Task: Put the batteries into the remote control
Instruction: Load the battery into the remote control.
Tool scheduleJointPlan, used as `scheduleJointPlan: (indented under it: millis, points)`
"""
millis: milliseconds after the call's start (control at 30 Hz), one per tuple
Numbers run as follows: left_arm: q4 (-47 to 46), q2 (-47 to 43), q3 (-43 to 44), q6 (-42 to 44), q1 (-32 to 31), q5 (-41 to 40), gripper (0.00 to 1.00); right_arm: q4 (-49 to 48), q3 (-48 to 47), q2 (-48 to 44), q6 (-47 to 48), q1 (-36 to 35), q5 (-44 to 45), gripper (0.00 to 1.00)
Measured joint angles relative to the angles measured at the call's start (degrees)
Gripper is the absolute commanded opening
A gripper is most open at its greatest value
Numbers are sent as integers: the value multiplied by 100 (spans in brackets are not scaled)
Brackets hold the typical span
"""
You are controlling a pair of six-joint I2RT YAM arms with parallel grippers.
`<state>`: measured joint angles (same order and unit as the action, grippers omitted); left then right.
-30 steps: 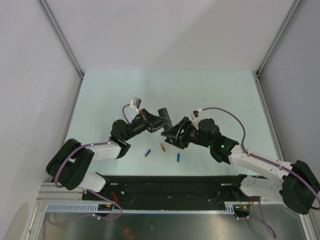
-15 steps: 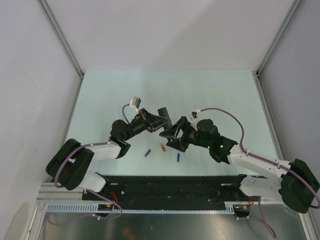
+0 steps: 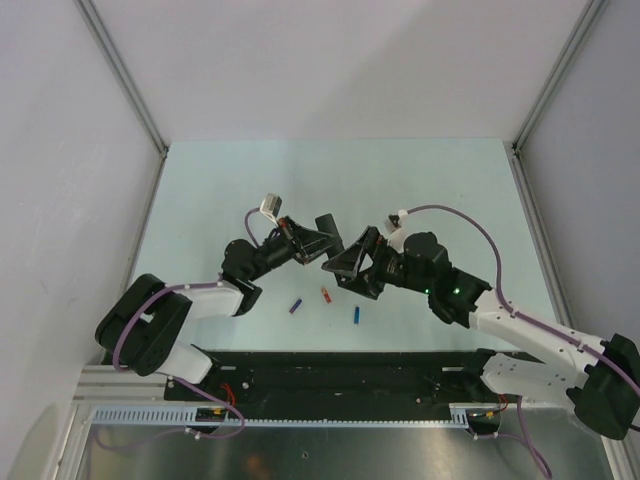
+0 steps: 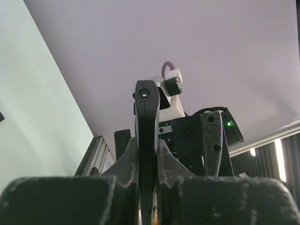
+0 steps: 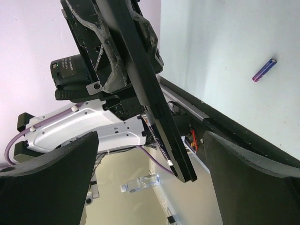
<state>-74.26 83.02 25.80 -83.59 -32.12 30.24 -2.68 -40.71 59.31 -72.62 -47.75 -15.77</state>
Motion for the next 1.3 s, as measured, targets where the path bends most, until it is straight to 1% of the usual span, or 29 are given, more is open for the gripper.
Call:
scheduleJointPlan:
  millis: [200, 333, 500, 867, 1200, 1300]
  points:
    - [-20, 9, 2, -2, 7, 2, 0, 319, -9, -223, 249, 164, 7, 92]
    - [-20, 7, 2, -4, 17, 2, 0, 608, -11, -343, 417, 323, 2, 91]
    - [-20, 0, 2, -4, 31, 2, 0, 651, -11, -350, 400, 415, 4, 91]
    - [-22, -103, 2, -4, 37, 4, 0, 293, 160, -251, 37, 588, -20, 79]
    - [-17, -162, 2, -26, 52, 7, 0, -39, 293, -160, -138, 623, -85, 77]
    - [-17, -164, 2, -39, 59, 4, 0, -118, 310, -127, -166, 623, -116, 75]
